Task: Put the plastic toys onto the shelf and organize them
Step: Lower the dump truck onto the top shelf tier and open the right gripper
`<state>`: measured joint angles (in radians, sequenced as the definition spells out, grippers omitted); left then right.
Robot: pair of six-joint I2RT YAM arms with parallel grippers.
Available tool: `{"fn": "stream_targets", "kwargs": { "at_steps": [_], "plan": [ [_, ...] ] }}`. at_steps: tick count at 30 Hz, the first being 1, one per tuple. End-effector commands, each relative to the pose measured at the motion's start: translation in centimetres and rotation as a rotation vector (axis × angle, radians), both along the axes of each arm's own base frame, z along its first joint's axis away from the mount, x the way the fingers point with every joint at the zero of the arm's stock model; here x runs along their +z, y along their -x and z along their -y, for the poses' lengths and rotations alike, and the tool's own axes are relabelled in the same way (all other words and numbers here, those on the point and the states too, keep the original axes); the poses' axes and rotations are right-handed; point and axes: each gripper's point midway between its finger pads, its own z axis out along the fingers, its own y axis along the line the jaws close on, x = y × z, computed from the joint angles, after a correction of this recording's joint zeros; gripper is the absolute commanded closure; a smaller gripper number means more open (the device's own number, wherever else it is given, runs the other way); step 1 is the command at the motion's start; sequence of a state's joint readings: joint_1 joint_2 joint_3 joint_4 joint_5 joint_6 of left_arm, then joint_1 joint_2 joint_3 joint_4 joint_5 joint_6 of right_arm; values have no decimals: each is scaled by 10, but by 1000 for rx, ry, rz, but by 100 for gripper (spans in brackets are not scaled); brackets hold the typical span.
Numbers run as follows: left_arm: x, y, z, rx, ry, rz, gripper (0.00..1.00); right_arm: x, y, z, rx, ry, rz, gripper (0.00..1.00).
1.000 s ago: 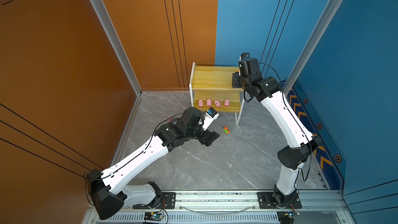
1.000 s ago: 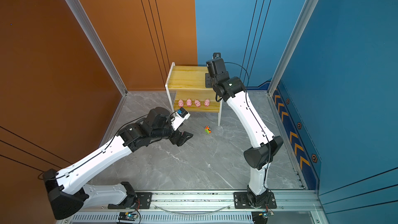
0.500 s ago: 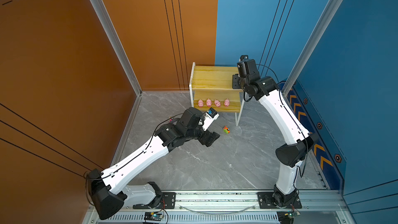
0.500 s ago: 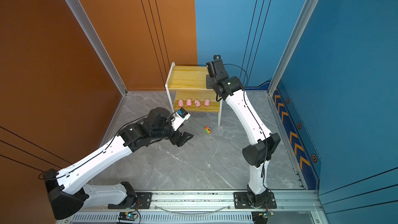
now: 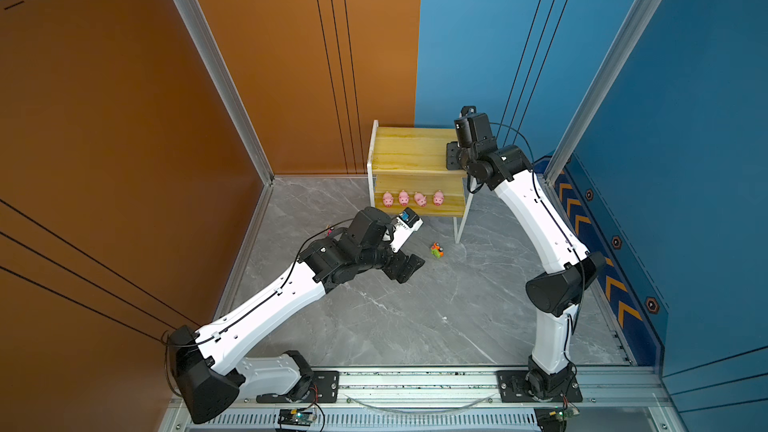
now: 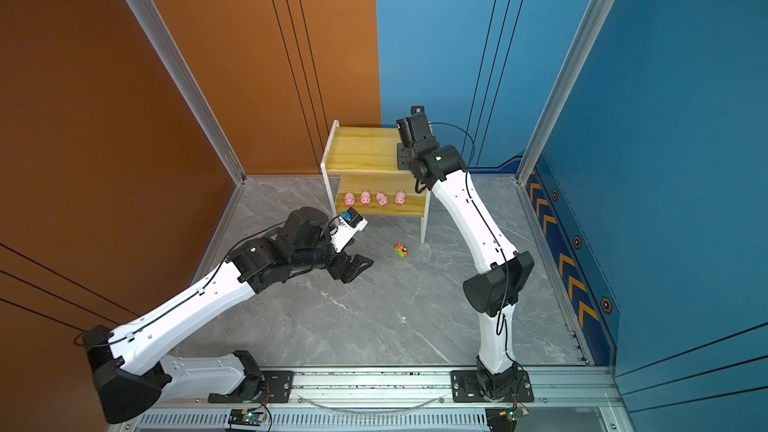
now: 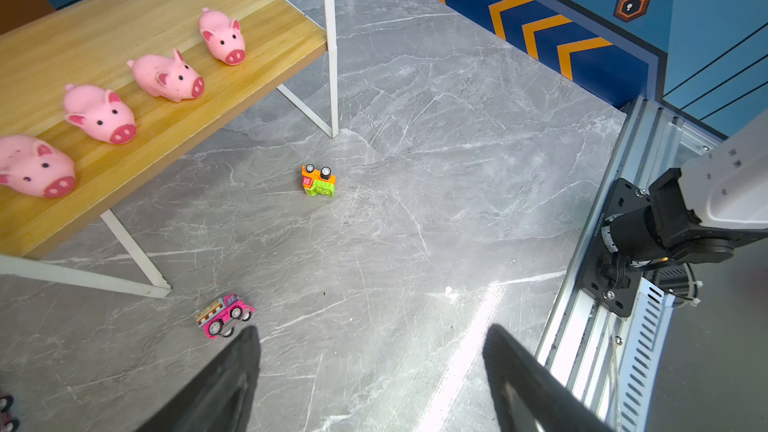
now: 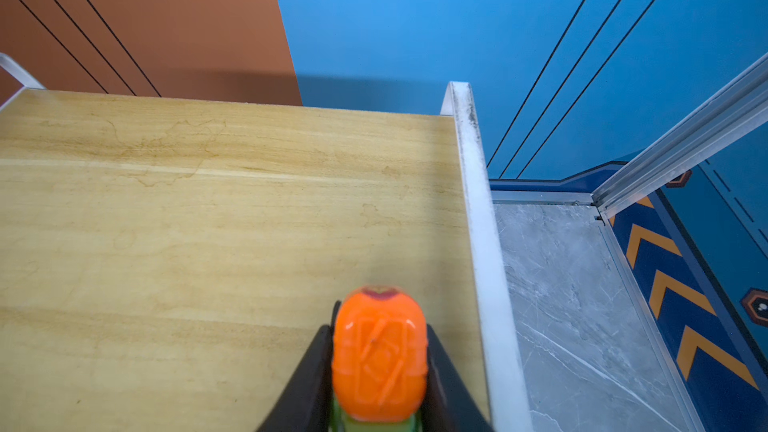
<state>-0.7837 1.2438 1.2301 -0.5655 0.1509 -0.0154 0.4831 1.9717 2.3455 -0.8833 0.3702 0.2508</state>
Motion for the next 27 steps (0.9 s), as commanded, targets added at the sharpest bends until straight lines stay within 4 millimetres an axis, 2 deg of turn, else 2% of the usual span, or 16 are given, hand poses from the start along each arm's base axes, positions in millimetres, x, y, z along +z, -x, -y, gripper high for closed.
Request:
{"fn": "stream_targets", "kwargs": {
  "at_steps": [1, 5, 14, 19, 27],
  "plan": [
    [-3, -1, 1, -2, 8, -14, 15, 1, 0, 9, -24, 18, -7, 60],
    [-3, -2, 0, 1, 8, -15, 15, 16, 1, 11, -28, 8, 26, 53],
    [-10, -6, -1, 17, -6, -28, 15, 57, 12, 18, -24, -17, 112, 45],
    [-16, -8, -1, 23, -11, -44, 15, 54, 15, 17, -10, -19, 99, 45],
    [-21, -13, -4, 47, -20, -59, 15, 45, 33, 4, 21, 26, 73, 47]
  ]
}}
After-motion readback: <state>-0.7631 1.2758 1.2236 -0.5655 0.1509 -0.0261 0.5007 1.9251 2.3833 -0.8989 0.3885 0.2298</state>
